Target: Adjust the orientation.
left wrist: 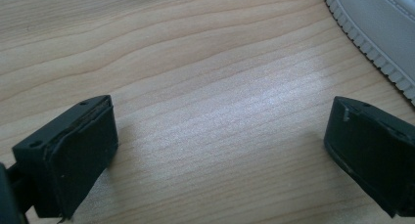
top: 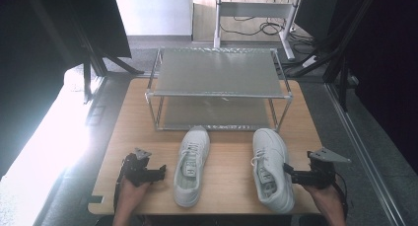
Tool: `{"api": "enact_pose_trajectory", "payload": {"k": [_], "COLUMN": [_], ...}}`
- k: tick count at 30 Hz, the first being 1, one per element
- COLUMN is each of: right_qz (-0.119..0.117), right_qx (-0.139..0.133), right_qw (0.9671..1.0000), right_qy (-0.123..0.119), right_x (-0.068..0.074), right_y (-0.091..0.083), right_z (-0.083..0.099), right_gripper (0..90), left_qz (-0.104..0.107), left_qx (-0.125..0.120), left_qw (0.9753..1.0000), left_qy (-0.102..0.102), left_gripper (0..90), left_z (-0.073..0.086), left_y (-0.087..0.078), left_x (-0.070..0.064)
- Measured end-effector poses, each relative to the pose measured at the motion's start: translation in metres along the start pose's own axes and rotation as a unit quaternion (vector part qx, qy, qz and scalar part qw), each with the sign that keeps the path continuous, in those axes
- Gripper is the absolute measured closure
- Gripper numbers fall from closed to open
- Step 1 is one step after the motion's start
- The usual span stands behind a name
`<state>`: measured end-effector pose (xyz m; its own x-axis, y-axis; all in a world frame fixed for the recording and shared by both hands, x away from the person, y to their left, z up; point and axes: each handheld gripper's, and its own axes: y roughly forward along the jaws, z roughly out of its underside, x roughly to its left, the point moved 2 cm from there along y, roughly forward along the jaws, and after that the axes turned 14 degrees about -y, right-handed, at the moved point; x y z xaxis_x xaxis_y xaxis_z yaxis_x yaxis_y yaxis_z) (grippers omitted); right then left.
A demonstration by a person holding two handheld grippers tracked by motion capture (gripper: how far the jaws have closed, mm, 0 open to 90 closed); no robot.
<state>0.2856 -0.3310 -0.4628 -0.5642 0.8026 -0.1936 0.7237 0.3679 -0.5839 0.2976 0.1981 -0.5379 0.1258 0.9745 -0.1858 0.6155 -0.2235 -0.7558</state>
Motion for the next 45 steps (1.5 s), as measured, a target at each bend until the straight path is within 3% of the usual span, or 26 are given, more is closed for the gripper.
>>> {"api": "enact_pose_trajectory", "payload": {"k": [14,18,20,28,45], "right_qz": [0.021,0.023,0.006,0.001,0.007], "right_qx": [0.036,0.039,0.032,0.028,0.022], "right_qw": [0.9988,0.9982,0.9976,0.9965,0.9962], "right_qy": [0.024,0.040,0.061,0.079,0.084], "right_x": [-0.022,-0.029,-0.032,-0.036,-0.036], "right_y": [0.007,0.010,0.012,0.014,0.009], "right_z": [0.025,0.033,0.036,0.041,0.038], "right_gripper": [0.7,4.6,3.9,0.7,0.9], "left_qz": [-0.001,-0.001,-0.001,-0.002,-0.002], "left_qx": [0.000,0.000,-0.001,0.000,0.008], "left_qw": [1.0000,1.0000,1.0000,1.0000,0.9999], "left_qy": [-0.001,-0.001,-0.002,-0.002,-0.010], "left_gripper": [0.0,0.0,0.0,0.0,0.0], "left_z": [0.000,0.000,0.000,0.000,-0.001], "left_y": [0.000,0.000,0.000,0.000,-0.002], "left_x": [0.000,0.000,0.000,-0.001,-0.002]}}
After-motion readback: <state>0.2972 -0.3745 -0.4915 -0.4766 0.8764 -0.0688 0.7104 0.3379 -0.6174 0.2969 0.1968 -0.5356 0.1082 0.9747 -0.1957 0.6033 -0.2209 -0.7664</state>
